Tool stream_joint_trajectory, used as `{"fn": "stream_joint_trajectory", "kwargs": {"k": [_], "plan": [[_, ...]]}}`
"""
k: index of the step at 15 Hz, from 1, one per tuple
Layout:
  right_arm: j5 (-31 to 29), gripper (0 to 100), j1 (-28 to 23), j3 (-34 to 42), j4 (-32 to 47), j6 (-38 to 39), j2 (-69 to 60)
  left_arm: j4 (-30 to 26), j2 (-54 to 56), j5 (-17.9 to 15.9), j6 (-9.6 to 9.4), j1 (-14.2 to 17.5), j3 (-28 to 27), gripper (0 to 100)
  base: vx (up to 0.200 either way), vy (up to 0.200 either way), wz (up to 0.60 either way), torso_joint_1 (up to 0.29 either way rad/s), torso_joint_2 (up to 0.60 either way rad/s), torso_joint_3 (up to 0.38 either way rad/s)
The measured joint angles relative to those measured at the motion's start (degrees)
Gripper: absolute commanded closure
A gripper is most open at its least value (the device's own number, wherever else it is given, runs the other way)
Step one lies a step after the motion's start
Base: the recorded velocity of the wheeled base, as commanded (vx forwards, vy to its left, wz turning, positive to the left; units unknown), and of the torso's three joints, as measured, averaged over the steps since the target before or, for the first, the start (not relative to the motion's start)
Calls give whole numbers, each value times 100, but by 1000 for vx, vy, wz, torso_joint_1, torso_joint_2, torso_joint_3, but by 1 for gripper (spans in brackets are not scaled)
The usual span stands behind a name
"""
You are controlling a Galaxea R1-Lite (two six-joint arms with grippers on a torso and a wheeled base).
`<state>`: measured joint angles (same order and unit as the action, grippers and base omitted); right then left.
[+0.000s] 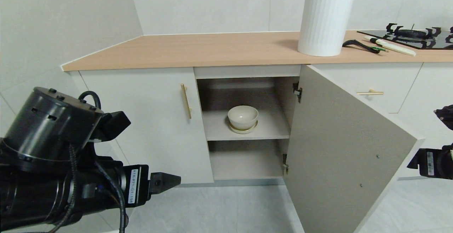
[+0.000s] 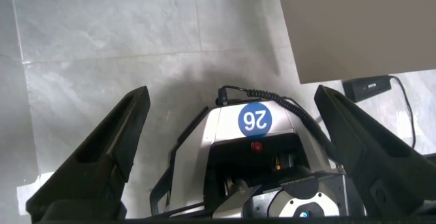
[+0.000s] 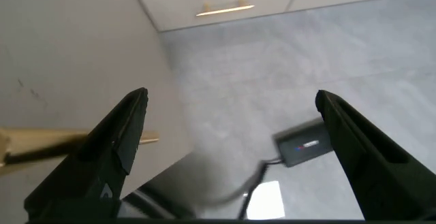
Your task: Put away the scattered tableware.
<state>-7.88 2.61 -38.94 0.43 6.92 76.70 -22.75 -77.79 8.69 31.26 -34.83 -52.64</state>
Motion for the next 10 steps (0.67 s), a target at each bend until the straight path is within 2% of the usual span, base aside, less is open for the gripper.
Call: {"fn": "stream_joint_trajectory", "kwargs": {"k": [5, 10], "plan": [[2, 0, 808, 84, -24, 588, 9, 0, 0, 1, 0, 0, 2, 0, 0, 0, 0, 0, 0, 0], [11, 0, 1871, 276, -705, 1437, 188, 0, 0, 4, 0, -6, 0, 0, 0, 0, 0, 0, 0, 0]]}}
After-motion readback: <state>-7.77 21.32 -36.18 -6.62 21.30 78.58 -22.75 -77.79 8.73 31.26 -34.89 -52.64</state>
